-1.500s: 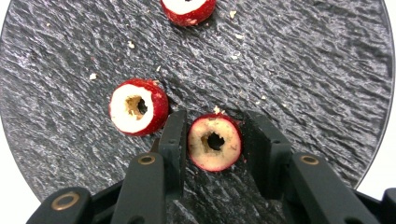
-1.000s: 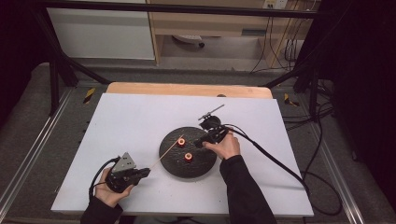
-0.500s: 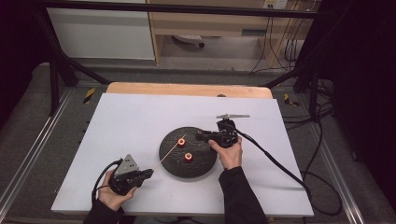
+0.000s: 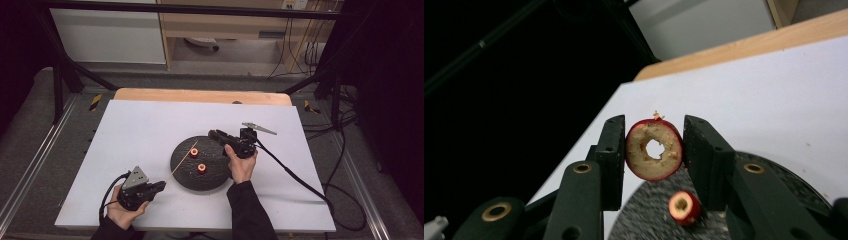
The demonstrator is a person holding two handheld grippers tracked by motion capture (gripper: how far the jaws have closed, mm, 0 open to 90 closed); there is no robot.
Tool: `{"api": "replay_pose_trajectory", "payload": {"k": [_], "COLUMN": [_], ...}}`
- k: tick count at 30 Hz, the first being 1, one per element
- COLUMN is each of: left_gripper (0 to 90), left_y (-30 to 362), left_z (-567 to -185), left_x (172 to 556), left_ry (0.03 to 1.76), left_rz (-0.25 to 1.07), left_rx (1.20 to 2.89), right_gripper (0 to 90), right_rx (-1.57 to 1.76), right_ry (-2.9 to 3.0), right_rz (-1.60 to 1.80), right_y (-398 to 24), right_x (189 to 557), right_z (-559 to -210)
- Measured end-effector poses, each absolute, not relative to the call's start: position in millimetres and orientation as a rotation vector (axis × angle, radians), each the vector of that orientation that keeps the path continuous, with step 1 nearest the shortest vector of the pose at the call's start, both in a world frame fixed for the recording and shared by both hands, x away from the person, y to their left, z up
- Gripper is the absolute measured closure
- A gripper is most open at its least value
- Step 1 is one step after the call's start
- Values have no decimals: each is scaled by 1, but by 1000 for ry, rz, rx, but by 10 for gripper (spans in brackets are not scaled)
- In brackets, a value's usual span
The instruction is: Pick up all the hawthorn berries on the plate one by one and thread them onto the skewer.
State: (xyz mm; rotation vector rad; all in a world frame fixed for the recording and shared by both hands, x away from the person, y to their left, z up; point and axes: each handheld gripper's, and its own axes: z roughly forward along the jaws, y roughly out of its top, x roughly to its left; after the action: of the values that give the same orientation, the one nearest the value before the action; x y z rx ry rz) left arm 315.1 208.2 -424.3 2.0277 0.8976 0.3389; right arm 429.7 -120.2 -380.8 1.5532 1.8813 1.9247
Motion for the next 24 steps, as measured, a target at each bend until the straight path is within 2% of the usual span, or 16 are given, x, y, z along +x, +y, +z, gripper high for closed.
{"api": "replay_pose_trajectory", "payload": {"k": [12,24], "left_gripper": [881,881], "left_y": [197,192], "left_z": [-423,-426], "left_x": [310,311], "left_ry": [920,927], "left_rz": [361,361], "left_rx": [1944,1928], "right_gripper": [627,628], "right_rx": [1592,1604], "right_ry": [1670,1531], "right_rz": [2123,2233], "right_y": [-110,-101], "right_x": [430,428], "right_z": [-387,-398]}}
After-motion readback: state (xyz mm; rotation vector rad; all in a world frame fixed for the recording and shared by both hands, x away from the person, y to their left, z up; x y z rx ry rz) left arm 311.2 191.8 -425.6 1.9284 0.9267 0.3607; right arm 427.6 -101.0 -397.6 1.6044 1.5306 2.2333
